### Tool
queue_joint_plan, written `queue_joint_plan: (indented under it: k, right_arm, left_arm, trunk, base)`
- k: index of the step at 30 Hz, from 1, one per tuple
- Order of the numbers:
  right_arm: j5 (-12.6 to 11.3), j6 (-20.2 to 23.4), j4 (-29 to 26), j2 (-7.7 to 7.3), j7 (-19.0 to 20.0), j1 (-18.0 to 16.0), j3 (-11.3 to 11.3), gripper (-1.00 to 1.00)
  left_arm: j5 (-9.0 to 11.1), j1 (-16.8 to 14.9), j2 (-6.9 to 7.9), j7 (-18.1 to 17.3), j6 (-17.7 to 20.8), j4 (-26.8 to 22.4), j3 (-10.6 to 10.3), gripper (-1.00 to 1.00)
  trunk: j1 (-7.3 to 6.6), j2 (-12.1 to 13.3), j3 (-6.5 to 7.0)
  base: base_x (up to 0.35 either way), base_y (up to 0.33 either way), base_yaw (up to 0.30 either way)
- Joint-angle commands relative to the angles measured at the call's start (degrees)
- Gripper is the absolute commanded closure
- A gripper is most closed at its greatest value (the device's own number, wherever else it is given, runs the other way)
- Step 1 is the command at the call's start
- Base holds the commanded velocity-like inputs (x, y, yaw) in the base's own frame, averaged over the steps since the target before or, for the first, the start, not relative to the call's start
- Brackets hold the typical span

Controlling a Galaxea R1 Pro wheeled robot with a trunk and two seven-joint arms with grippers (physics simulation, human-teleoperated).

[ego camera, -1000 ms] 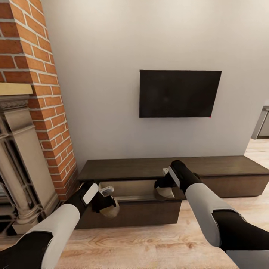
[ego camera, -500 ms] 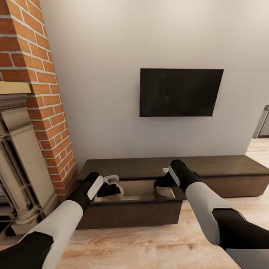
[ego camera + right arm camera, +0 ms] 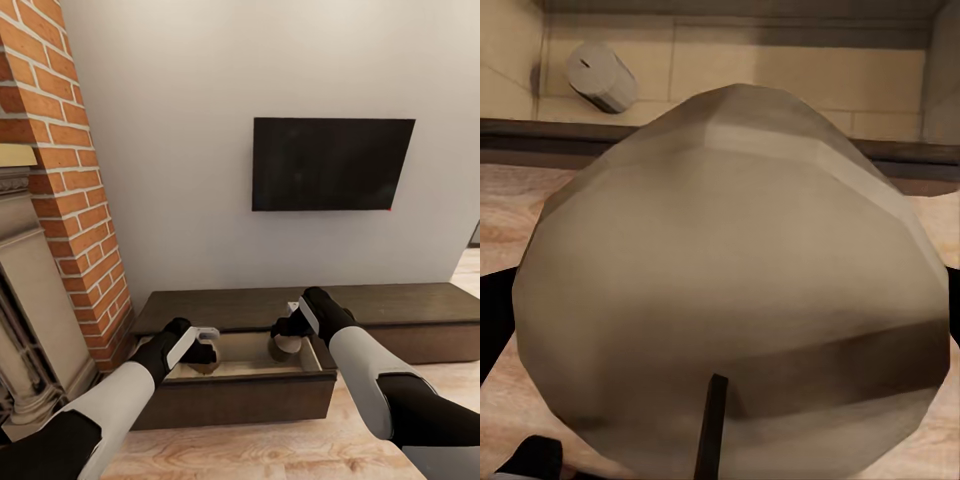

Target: Place each of the two pumpkins and all three candles from the living room inside a cabinet in the living room (use any cabinet), then make sure every cabinet is closed, and position the cauldron so it is next to a table in the living room.

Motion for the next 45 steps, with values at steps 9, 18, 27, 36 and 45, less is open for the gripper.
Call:
queue_joint_plan:
  k: [9,18,27,36,45]
  right_arm:
    - [0.36,-0.38,4.05,0.09,0.21,0.08,0.11,1.00]
    - [0.36,-0.43,4.78,0.12,0.21,0.16,0.05,1.00]
    - [0.36,-0.74,6.81,0.81,0.16,0.17,0.12,1.00]
    - [0.54,-7.19,9.56,4.11,-0.21,0.17,0.15,1.00]
    - [0.62,-12.71,12.89,4.75,-0.40,0.17,0.21,1.00]
  left_arm:
    - [0.66,-0.07,0.03,0.54,-0.29,1.94,-0.18,1.00]
    - [0.69,-0.07,-0.06,0.54,-0.40,1.98,-0.26,1.00]
    - [0.67,-0.07,-0.63,0.60,-0.43,4.58,-0.46,1.00]
    - [0.61,-0.07,-1.24,0.84,-2.45,6.55,-0.42,1.00]
    - [0.94,-0.07,-1.98,3.06,-7.62,10.31,-0.34,1.00]
  trunk:
    - [0.00,-0.03,-0.40]
    - [0.00,-0.03,-0.48]
    - [0.00,-0.03,-0.48]
    - [0.00,-0.03,-0.48]
    - [0.00,-0.03,-0.48]
  base:
    - [0.156,0.000,0.127]
    - [0.302,-0.039,0.028]
    - [0.077,-0.038,0.000]
    - [0.181,-0.141,0.000]
    - [0.011,-0.009,0.000]
